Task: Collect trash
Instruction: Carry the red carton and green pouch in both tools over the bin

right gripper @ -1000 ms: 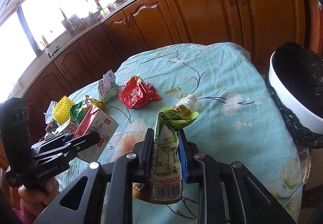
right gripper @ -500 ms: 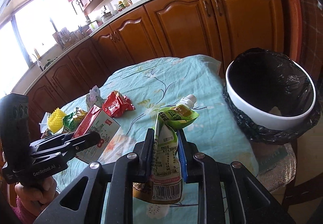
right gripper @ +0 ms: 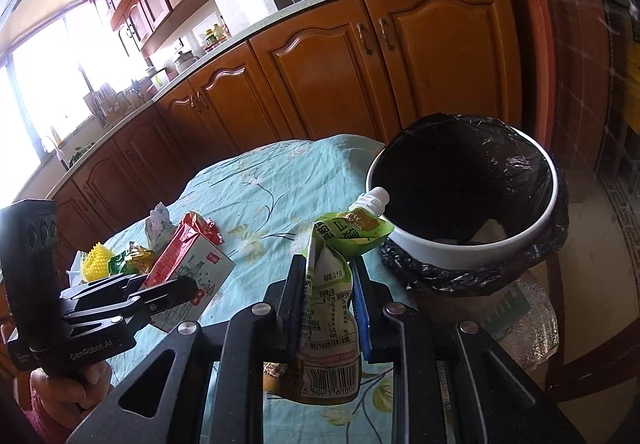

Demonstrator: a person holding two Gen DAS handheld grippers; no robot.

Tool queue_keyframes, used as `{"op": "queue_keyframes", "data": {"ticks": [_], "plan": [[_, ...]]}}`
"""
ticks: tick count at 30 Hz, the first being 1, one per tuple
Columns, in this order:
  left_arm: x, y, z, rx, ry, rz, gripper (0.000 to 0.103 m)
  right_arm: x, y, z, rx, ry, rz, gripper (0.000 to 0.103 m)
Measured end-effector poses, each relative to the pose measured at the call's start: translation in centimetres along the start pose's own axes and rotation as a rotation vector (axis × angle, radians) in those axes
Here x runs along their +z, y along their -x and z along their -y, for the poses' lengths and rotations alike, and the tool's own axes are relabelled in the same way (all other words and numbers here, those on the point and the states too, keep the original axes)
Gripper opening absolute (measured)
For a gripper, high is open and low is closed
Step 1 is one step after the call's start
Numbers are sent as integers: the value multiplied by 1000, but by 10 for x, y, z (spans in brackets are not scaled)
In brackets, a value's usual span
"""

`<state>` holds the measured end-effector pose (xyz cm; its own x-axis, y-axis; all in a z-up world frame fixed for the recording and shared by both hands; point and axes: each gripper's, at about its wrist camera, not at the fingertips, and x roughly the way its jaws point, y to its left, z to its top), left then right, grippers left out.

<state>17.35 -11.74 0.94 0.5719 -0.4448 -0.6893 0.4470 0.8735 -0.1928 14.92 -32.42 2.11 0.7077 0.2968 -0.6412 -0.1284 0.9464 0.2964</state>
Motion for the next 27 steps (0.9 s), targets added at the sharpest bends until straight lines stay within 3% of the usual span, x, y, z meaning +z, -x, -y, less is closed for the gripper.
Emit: {"op": "queue_keyframes", "data": {"ticks": [27], "plan": [[75, -52, 68, -80, -166, -19, 29, 40, 14, 71, -93, -53, 58, 22]]}}
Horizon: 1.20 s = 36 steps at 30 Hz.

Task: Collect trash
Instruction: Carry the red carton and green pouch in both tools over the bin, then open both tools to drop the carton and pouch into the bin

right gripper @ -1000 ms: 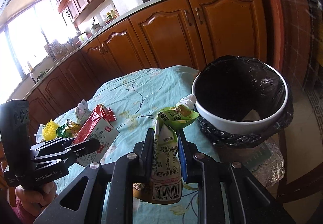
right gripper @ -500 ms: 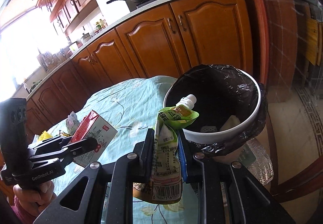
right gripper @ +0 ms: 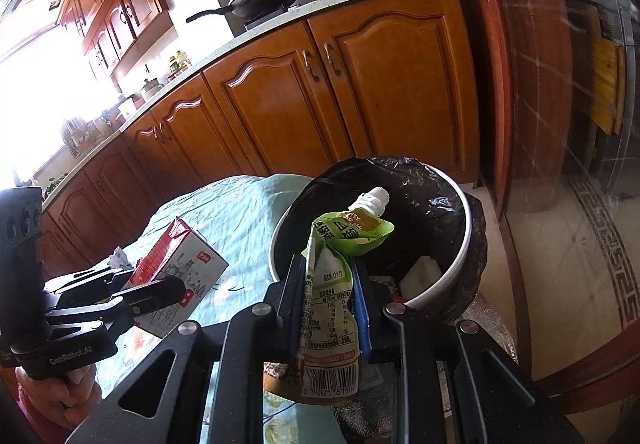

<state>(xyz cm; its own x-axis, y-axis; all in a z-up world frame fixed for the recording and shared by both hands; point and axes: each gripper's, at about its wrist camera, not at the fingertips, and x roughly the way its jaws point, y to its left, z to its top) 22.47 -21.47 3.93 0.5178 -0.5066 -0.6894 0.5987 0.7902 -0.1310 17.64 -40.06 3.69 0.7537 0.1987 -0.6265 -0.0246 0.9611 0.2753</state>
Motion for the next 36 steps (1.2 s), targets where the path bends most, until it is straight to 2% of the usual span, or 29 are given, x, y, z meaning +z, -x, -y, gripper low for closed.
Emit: {"op": "queue_keyframes", "data": {"ticks": [15, 36], "plan": [[46, -64, 6, -32, -14, -86, 29, 32, -25, 27, -51, 25, -29, 22], [53, -99, 15, -24, -14, -148, 29, 40, -55, 41, -66, 38, -97, 22]]}}
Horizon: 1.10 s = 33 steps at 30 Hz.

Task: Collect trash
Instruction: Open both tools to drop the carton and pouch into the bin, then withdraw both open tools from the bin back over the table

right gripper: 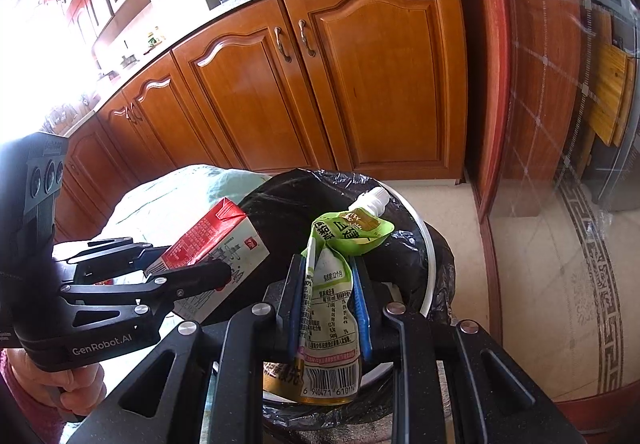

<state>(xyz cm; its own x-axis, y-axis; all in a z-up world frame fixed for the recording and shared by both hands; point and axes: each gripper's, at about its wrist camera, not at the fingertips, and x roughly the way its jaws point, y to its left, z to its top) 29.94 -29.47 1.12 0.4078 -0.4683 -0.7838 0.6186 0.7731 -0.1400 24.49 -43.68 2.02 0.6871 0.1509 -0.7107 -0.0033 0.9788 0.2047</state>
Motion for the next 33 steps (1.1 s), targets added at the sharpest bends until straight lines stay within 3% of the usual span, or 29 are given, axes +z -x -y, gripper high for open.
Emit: {"op": "queue_keyframes", "data": {"ticks": [10, 12, 16, 23, 28, 30, 33], "plan": [[2, -10, 0, 2, 6, -31, 29, 1, -5, 0, -6, 2, -13, 23], [2, -10, -1, 1, 11, -33, 32, 2, -6, 1, 0, -7, -18, 30], [0, -3, -4, -3, 33, -9, 46, 3, -5, 6, 11, -36, -20, 36], [-19, 24, -20, -8, 105, 49, 46, -1, 12, -1, 24, -50, 28, 44], [-53, 52, -35, 17, 177, 102, 50, -12, 27, -10, 78, -85, 83, 64], [-69, 64, -41, 34, 200, 119, 51, -19, 31, -16, 102, -100, 100, 78], [-92, 80, -52, 52, 241, 133, 52, -31, 31, -28, 146, -117, 111, 86]]}}
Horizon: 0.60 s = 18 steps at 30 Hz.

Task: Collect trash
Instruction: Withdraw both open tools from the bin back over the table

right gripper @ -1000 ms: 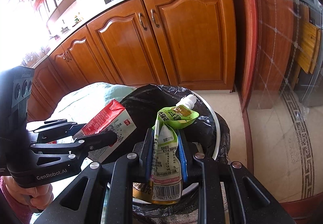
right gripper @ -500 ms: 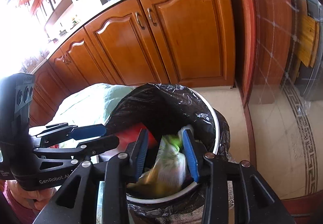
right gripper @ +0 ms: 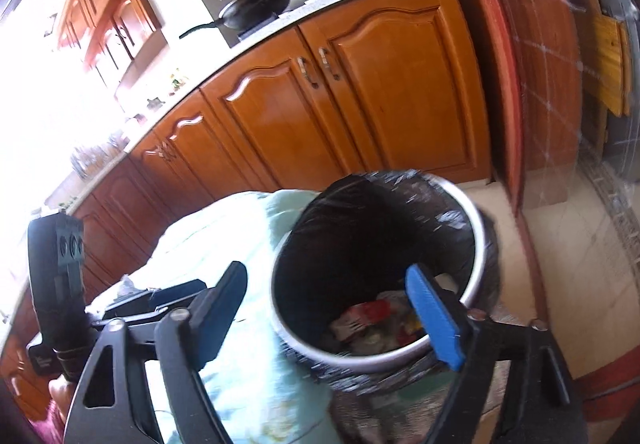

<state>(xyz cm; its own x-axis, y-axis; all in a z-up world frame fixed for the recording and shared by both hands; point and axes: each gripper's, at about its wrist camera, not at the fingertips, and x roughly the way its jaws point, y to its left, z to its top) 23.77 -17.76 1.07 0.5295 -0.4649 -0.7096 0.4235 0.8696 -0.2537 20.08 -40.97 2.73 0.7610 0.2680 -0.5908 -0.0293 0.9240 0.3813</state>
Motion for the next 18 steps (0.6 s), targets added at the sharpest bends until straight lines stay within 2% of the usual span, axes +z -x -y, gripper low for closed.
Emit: {"op": "queue_keyframes", "data": {"ticks": [4, 18], "plan": [[-22, 25, -28, 22, 58, 22, 52, -19, -2, -19, 46, -9, -7, 92], [-87, 96, -97, 106, 166, 64, 52, -71, -23, -90, 166, 28, -117, 92]]}}
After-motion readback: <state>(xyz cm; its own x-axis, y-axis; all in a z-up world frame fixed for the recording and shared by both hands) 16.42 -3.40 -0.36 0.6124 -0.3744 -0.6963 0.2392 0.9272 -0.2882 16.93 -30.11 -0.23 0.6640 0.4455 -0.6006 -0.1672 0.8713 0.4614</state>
